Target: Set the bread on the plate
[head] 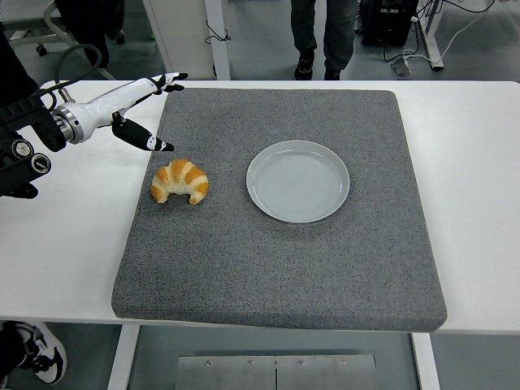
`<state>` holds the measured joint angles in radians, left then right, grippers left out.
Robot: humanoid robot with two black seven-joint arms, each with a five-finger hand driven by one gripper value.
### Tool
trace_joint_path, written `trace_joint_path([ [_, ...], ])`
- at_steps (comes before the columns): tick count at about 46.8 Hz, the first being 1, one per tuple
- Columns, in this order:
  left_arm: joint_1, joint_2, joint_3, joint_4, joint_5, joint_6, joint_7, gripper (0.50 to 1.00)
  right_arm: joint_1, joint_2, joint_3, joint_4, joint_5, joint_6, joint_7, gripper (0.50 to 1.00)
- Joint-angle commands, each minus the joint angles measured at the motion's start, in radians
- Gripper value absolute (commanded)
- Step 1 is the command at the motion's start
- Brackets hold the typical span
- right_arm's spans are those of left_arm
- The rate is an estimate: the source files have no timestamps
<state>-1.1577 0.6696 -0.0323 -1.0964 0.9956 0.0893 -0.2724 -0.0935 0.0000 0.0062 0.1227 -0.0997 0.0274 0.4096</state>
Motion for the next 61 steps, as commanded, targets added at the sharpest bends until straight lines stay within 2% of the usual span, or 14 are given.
trace_joint_path([
  [1,0.003,-0.001,0.006,-0.005,0.035,0.000,-0.016,0.948,0.000,0.000,0.000,0.000,0.000,0.000,0.000,1.000],
  [7,0.004,-0.002,0.028,-0.007,0.070,0.000,-0.048,0.943,0.000,0.000,0.000,0.000,0.000,0.000,0.000,1.000],
  [20,-0.002,0.011,0.109,-0.069,0.078,0.000,-0.070,0.936,0.000,0.000,0.000,0.000,0.000,0.000,0.000,1.000],
  [30,-0.001,0.013,0.134,-0.071,0.120,0.003,-0.073,0.933,0.000,0.000,0.000,0.000,0.000,0.000,0.000,1.000],
  [43,0.007,-0.004,0.161,-0.063,0.126,0.063,-0.065,0.905,0.000,0.000,0.000,0.000,0.000,0.000,0.000,1.000],
  [51,0.007,-0.038,0.204,-0.039,0.129,0.129,-0.062,0.904,0.000,0.000,0.000,0.000,0.000,0.000,0.000,1.000],
  [61,0.010,-0.051,0.215,-0.013,0.129,0.142,-0.061,0.904,0.000,0.000,0.000,0.000,0.000,0.000,0.000,1.000],
])
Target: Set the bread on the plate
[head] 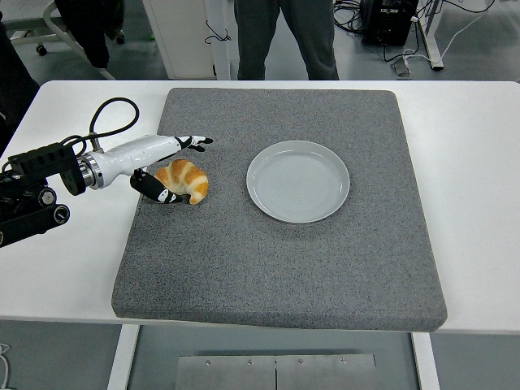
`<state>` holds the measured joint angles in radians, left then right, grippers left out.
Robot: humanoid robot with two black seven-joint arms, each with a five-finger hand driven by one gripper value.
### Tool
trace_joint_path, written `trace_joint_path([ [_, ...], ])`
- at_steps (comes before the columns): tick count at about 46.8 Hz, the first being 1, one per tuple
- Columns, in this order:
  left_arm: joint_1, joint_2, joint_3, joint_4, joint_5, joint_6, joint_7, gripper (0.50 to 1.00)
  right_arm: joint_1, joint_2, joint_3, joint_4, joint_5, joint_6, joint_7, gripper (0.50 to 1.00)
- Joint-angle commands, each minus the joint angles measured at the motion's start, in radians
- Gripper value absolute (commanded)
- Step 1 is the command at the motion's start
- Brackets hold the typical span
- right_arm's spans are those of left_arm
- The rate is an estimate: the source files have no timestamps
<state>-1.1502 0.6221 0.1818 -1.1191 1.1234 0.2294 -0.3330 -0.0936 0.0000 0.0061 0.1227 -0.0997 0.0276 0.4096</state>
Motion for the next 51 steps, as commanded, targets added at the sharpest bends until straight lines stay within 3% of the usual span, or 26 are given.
trace_joint_path([
  [1,0.003,-0.007,0.002,0.013,0.001,0.002,0.000,0.904,0.000,0.000,0.000,0.000,0.000,0.000,0.000,1.000],
  [11,0.010,-0.024,0.004,0.051,0.003,0.002,0.000,0.890,0.000,0.000,0.000,0.000,0.000,0.000,0.000,1.000],
  [30,0.017,-0.050,0.025,0.090,0.003,0.002,-0.008,0.804,0.000,0.000,0.000,0.000,0.000,0.000,0.000,1.000],
  [45,0.015,-0.050,0.024,0.090,0.001,0.001,-0.011,0.636,0.000,0.000,0.000,0.000,0.000,0.000,0.000,1.000],
  [51,0.012,-0.050,0.024,0.090,0.000,0.001,-0.011,0.545,0.000,0.000,0.000,0.000,0.000,0.000,0.000,1.000],
])
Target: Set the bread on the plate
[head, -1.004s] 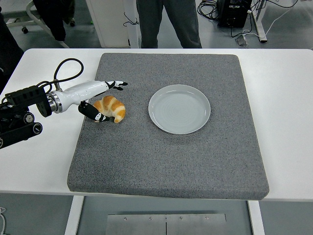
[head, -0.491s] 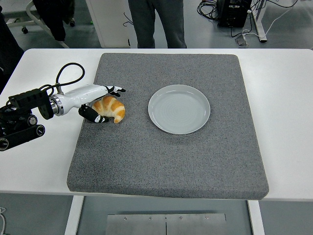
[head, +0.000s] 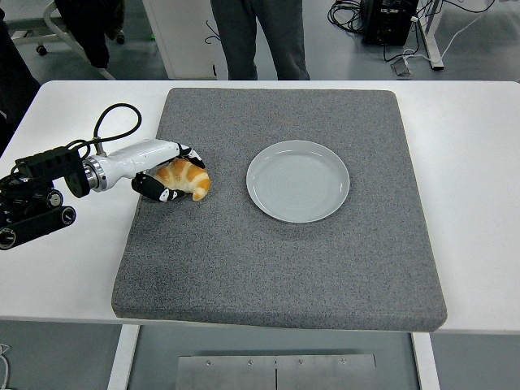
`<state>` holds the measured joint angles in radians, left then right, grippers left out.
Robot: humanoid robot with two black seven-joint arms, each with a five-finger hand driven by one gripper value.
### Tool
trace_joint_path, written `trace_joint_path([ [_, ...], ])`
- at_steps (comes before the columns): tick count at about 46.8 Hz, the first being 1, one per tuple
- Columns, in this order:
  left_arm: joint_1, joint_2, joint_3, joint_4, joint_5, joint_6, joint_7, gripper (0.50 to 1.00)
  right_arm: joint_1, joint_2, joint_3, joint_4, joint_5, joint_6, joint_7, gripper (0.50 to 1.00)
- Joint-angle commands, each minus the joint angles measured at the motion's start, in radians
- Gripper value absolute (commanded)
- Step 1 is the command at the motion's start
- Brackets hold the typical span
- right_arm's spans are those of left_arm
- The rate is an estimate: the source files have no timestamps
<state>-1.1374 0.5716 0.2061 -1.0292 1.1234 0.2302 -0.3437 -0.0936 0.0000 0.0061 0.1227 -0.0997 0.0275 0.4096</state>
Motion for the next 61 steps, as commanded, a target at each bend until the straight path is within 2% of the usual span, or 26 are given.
trace_joint_path([
  [1,-0.001,0.001,-0.002,0.000,0.000,0.000,0.000,0.533,0.000,0.000,0.000,0.000,0.000,0.000,0.000,1.000],
  [4,-0.002,0.001,-0.002,0.000,0.000,0.000,-0.001,0.500,0.000,0.000,0.000,0.000,0.000,0.000,0.000,1.000],
  [25,-0.039,0.010,-0.020,0.000,-0.020,-0.005,-0.001,0.500,0.000,0.000,0.000,0.000,0.000,0.000,0.000,1.000],
  [35,-0.062,0.021,-0.082,0.000,-0.020,-0.011,-0.001,0.500,0.000,0.000,0.000,0.000,0.000,0.000,0.000,1.000],
  [49,-0.142,0.034,-0.100,0.000,-0.022,-0.015,-0.001,0.500,0.000,0.000,0.000,0.000,0.000,0.000,0.000,1.000],
  [61,-0.196,0.034,-0.175,0.000,-0.023,-0.106,0.000,0.500,0.000,0.000,0.000,0.000,0.000,-0.001,0.000,1.000],
])
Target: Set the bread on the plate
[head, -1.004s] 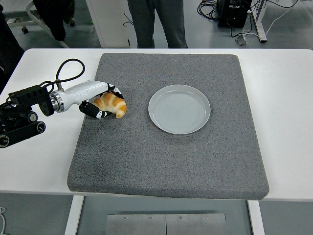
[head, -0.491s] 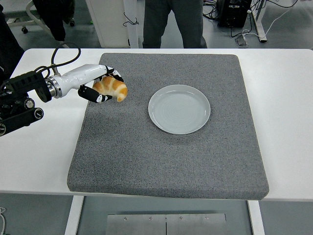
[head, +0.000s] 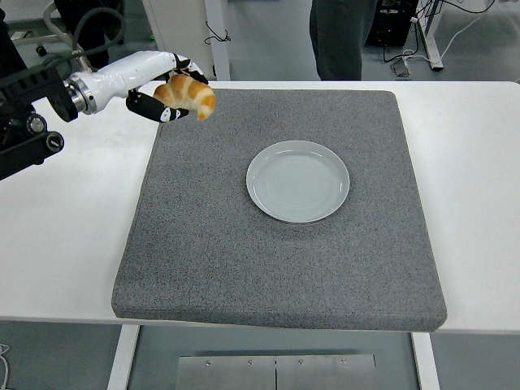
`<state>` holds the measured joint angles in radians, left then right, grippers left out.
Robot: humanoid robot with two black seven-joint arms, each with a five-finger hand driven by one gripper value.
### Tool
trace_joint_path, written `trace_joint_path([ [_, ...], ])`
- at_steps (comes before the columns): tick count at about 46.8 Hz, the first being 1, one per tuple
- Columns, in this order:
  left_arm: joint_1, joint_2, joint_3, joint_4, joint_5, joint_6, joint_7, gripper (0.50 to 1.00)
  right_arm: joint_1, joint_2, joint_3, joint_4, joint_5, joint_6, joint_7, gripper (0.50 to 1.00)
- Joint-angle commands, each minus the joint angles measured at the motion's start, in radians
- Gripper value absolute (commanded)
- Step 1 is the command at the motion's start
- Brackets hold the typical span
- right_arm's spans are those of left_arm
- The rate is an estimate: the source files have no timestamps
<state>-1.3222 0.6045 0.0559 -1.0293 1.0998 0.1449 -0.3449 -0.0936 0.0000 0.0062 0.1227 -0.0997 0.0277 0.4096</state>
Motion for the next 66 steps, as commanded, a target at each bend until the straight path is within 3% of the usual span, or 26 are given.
trace_joint_path([
  [1,-0.015,0.001,-0.033,0.000,0.000,-0.025,0.001,0.500,0.000,0.000,0.000,0.000,0.000,0.000,0.000,1.000],
  [19,-0.103,-0.012,-0.062,0.000,-0.014,-0.050,0.007,0.500,0.000,0.000,0.000,0.000,0.000,0.000,0.000,1.000],
  [28,-0.111,-0.094,-0.065,0.000,-0.014,-0.050,0.014,0.500,0.000,0.000,0.000,0.000,0.000,0.000,0.000,1.000],
  [66,-0.111,-0.284,-0.062,0.000,-0.001,-0.050,0.017,0.500,0.000,0.000,0.000,0.000,0.000,0.000,0.000,1.000],
])
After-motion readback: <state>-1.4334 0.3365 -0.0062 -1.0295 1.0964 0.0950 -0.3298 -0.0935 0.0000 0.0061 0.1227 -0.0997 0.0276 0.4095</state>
